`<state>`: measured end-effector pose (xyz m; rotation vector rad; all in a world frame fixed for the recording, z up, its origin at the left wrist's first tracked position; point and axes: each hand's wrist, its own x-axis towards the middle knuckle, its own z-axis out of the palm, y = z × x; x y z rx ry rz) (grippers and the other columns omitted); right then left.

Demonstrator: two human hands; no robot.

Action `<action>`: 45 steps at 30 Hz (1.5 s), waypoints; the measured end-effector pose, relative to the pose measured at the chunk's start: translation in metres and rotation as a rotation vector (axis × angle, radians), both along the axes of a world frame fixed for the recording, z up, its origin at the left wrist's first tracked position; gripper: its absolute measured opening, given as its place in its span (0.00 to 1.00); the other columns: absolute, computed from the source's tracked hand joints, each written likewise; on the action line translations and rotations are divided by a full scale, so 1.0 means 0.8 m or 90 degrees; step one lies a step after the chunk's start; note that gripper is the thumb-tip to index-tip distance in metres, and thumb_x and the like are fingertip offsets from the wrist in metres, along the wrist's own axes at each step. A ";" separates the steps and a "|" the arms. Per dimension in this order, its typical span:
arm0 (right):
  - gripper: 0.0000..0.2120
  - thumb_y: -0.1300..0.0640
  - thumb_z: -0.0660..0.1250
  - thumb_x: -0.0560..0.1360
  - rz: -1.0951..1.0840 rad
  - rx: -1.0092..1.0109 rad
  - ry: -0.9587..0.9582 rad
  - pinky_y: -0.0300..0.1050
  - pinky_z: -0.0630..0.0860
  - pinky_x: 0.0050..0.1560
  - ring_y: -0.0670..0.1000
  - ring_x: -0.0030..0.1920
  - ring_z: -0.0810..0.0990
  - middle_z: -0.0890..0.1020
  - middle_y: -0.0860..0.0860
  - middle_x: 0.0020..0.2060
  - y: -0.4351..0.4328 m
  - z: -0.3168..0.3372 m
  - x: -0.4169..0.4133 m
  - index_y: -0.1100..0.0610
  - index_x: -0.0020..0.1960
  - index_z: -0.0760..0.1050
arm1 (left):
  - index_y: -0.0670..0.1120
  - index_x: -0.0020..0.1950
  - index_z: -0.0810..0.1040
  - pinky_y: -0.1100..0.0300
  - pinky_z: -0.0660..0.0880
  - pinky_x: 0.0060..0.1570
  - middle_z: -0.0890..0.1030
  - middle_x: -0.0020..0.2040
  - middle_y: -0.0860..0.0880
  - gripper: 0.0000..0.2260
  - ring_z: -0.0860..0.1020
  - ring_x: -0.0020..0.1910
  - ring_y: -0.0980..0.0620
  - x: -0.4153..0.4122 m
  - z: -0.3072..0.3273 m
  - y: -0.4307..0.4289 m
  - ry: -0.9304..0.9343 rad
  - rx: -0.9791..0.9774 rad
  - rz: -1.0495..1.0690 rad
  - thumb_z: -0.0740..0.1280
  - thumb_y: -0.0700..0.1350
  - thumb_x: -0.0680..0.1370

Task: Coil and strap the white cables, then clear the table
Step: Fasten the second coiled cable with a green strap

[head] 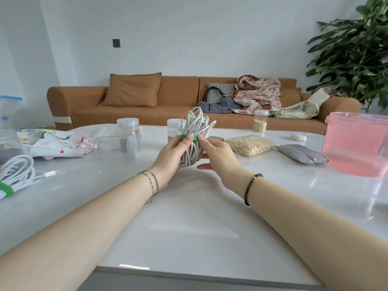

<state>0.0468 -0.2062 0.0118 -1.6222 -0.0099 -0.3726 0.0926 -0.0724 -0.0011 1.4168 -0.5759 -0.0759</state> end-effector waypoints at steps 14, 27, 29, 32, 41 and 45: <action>0.23 0.40 0.73 0.72 -0.141 -0.064 0.032 0.39 0.76 0.29 0.47 0.39 0.82 0.85 0.52 0.45 -0.009 -0.002 -0.003 0.60 0.50 0.82 | 0.50 0.60 0.79 0.43 0.75 0.63 0.84 0.56 0.50 0.29 0.81 0.58 0.50 0.008 -0.007 0.004 -0.055 0.093 0.070 0.65 0.70 0.70; 0.21 0.40 0.66 0.77 -0.048 -0.029 0.060 0.43 0.78 0.37 0.51 0.49 0.80 0.84 0.55 0.52 -0.004 0.005 -0.003 0.57 0.58 0.80 | 0.46 0.60 0.79 0.49 0.78 0.57 0.84 0.57 0.47 0.19 0.82 0.59 0.47 0.009 -0.006 0.003 -0.022 0.019 0.049 0.71 0.57 0.76; 0.22 0.40 0.67 0.77 -0.053 -0.031 0.047 0.43 0.77 0.37 0.50 0.46 0.79 0.83 0.54 0.50 -0.003 0.005 -0.004 0.58 0.57 0.78 | 0.43 0.61 0.80 0.47 0.78 0.57 0.84 0.56 0.45 0.24 0.82 0.57 0.44 0.009 -0.006 0.003 -0.006 0.020 0.032 0.71 0.60 0.75; 0.20 0.41 0.68 0.77 -0.056 -0.018 0.033 0.44 0.77 0.37 0.49 0.42 0.78 0.80 0.52 0.45 -0.002 0.004 -0.005 0.59 0.53 0.75 | 0.42 0.63 0.79 0.47 0.78 0.60 0.84 0.57 0.44 0.22 0.82 0.58 0.44 0.009 -0.005 0.004 0.005 0.038 0.008 0.67 0.58 0.79; 0.13 0.46 0.70 0.77 -0.043 -0.002 -0.024 0.39 0.73 0.32 0.44 0.39 0.76 0.78 0.45 0.43 -0.002 0.004 -0.009 0.52 0.58 0.76 | 0.46 0.62 0.79 0.61 0.80 0.51 0.84 0.57 0.47 0.12 0.83 0.55 0.54 0.010 -0.004 0.005 -0.035 0.052 0.032 0.62 0.49 0.83; 0.12 0.48 0.70 0.77 -0.038 0.013 -0.015 0.39 0.71 0.31 0.45 0.35 0.74 0.77 0.45 0.40 0.001 0.002 -0.009 0.52 0.58 0.76 | 0.45 0.63 0.79 0.57 0.79 0.56 0.84 0.57 0.47 0.14 0.82 0.57 0.51 0.012 -0.004 0.007 -0.037 0.067 0.042 0.64 0.50 0.82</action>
